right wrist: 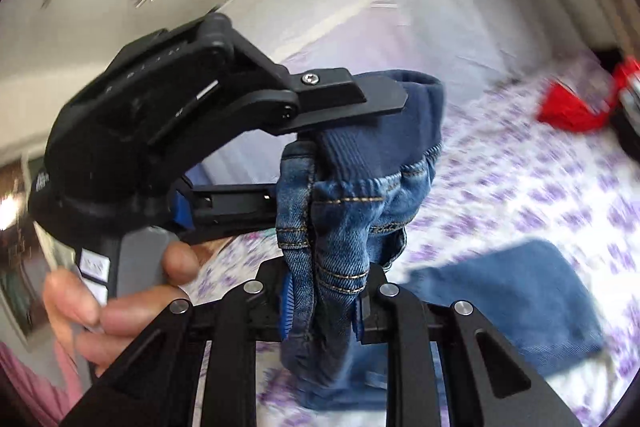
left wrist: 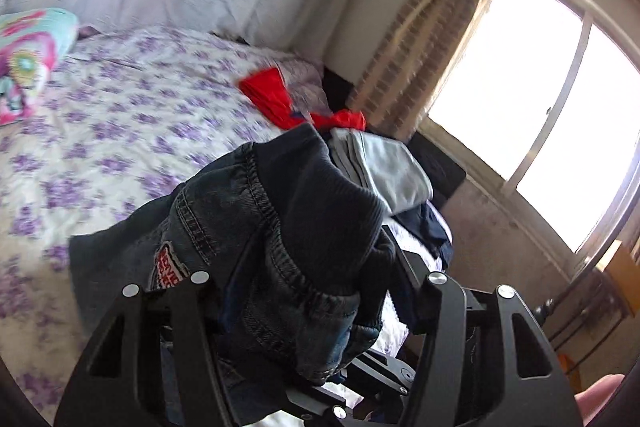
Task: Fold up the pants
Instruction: 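Fold the lifted jeans end over onto the rest with both grippers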
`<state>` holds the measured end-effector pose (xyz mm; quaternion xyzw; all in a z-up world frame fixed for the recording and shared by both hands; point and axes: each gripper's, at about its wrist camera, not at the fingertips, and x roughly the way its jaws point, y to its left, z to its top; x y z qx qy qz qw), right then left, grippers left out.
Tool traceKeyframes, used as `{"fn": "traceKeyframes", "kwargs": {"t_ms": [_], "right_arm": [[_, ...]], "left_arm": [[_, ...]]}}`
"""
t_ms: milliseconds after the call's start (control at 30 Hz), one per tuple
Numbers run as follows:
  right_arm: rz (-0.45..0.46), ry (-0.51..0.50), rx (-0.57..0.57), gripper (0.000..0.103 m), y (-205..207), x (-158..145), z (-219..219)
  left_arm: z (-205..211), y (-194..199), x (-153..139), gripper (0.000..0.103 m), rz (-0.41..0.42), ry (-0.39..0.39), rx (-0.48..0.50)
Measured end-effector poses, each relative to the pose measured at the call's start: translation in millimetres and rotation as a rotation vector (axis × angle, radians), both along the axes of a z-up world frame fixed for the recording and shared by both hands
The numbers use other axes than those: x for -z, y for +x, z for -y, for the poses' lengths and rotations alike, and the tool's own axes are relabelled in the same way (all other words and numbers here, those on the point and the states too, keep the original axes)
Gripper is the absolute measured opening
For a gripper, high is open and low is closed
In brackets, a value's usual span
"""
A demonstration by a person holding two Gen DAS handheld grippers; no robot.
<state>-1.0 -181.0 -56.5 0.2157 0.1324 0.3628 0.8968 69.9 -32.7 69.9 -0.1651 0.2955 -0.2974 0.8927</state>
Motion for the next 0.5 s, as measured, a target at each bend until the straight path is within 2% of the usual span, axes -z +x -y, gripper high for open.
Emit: {"fn": "traceKeyframes", "kwargs": {"t_ms": [100,233,267,333,367,400,500], "right_arm": [[-0.137,0.130,0.001,0.022,22,34,37],[-0.355,0.275,-0.038,0.022,49,85,60],[-0.385,0.319,-0.066,0.022,52,94,63],[-0.397,0.323,-0.099,0.024,54,91,65],[-0.406,0.319,-0.109,0.028,54,89,64],[-0.414,0.317,-0.124,0.036,63,89,66],[-0.448,0.314,-0.163,0.051,69,81,64]], "left_arm": [[34,27,24,0.057,-0.051,0.066,0.020],[68,59,69,0.057,-0.148,0.182,0.021],[76,60,78,0.058,-0.146,0.226,0.018],[86,52,78,0.064,-0.113,0.283,0.027],[87,49,73,0.073,-0.106,0.289,0.037],[81,45,66,0.083,-0.113,0.257,0.054],[52,33,43,0.090,-0.124,0.131,0.046]]}}
